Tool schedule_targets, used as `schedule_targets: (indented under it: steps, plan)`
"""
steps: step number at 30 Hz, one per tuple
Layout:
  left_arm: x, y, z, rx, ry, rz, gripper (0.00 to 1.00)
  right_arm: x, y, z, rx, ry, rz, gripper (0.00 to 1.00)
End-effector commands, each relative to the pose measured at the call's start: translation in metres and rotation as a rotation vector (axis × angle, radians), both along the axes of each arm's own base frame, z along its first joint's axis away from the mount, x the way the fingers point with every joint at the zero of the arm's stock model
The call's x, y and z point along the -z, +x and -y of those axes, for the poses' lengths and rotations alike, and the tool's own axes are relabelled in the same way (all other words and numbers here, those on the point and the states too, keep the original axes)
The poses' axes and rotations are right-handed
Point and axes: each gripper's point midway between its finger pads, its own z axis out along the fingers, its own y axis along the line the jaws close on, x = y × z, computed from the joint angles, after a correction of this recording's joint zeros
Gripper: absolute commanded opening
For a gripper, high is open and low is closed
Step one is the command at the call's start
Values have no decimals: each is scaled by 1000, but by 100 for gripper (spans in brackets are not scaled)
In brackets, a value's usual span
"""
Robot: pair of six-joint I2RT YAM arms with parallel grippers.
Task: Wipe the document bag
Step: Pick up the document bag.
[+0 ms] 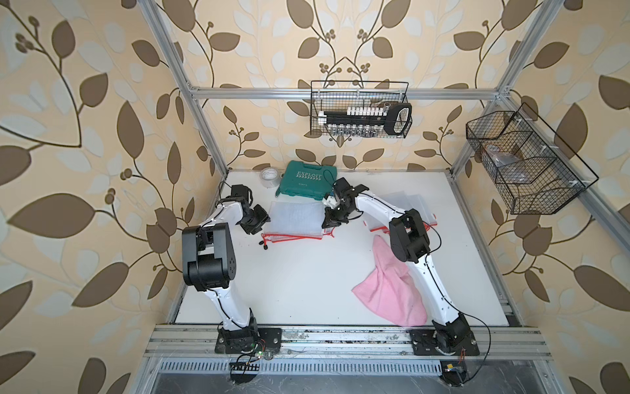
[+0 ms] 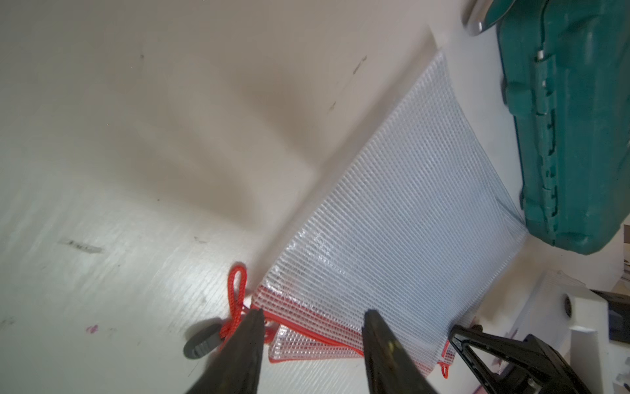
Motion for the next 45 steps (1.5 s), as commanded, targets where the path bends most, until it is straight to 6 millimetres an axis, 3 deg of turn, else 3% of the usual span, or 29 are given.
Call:
schedule_targets:
  steps: [1,11,23,45]
  plan:
    - [2,10,-10,-3,31,14,50,31,-6,16,27,-72,-67,0]
    - [26,24,-13,6,36,16,49,41,-9,16,25,-68,-92,0]
    - [40,9,2,25,-37,2,47,55,-9,17,51,-37,-147,0]
    - [-6,1,33,22,-220,152,31,58,-9,17,58,-13,-170,0]
